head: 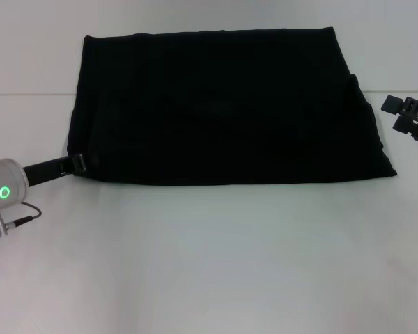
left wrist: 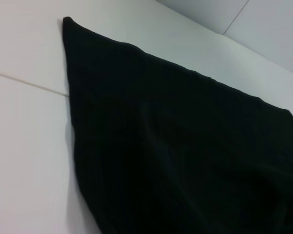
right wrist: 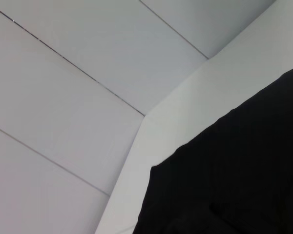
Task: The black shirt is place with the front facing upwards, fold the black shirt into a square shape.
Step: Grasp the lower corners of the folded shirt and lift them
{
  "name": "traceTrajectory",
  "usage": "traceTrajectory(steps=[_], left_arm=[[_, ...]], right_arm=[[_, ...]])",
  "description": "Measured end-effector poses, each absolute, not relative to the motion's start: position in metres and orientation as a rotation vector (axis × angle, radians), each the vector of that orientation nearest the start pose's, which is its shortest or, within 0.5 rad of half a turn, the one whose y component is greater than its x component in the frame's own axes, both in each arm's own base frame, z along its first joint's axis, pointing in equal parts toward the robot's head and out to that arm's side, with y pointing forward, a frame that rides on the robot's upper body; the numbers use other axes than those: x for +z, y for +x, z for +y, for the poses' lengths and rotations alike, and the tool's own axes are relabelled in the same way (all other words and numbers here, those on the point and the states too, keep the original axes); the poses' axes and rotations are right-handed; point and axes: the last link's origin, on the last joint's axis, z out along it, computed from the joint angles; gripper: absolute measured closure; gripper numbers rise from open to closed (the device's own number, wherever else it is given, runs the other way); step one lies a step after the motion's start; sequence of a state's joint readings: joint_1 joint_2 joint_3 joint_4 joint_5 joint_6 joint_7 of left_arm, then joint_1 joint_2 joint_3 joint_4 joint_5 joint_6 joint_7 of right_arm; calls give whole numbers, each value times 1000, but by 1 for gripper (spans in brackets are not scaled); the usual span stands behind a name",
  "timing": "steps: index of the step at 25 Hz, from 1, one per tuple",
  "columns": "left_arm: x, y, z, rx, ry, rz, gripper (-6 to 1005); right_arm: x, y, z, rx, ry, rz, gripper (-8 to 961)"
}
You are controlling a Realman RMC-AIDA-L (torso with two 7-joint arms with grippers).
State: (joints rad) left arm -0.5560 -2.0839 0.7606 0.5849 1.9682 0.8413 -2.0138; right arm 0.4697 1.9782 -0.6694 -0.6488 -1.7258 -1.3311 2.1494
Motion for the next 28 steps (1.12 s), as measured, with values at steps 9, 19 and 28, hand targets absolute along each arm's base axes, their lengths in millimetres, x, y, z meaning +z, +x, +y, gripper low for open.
traceTrajectory(steps=[9,19,28], left_arm=[[37,-311,407,-636,-1909,-1587,958],[47,-307,413,-684,-1867,-1662,957],[44,-307,411,-691,-1862,-1666,957]], right_arm=[[96,291,386,708,-2124,1632,89],[107,284,420,219,-2036,1562,90],[65,288,426,64,-2044,1480,90]])
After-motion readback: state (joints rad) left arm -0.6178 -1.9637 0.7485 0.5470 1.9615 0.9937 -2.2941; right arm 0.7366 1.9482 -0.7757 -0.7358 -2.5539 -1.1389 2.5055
